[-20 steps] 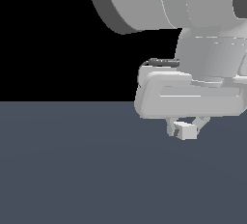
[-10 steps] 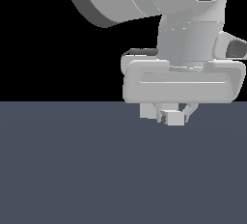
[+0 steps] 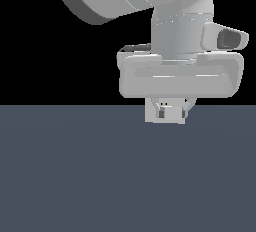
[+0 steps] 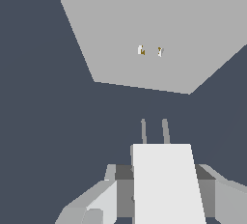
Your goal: Plug the charger into the wall socket.
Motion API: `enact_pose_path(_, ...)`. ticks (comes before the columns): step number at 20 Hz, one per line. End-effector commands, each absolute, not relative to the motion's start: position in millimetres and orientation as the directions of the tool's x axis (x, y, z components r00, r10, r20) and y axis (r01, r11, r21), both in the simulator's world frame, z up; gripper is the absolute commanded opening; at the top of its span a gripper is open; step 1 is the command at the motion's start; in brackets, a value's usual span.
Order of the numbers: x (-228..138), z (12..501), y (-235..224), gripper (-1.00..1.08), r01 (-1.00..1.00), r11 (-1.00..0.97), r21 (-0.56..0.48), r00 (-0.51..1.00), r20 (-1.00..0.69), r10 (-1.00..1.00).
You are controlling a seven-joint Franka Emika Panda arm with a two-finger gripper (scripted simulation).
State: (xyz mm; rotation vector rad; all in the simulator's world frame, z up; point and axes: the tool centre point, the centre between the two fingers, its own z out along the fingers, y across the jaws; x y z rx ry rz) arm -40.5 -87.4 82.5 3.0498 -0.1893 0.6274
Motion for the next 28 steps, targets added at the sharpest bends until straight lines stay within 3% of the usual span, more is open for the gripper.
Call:
enact_pose_path(1,-38,86,-85,-1.00,-0.152,-0.988,-0.003,0.908,0.395,-0.141)
enact_pose_path(28,-29,100,-76,-1.00,-0.273,-0.962,0.000,0.887,0.387,-0.252)
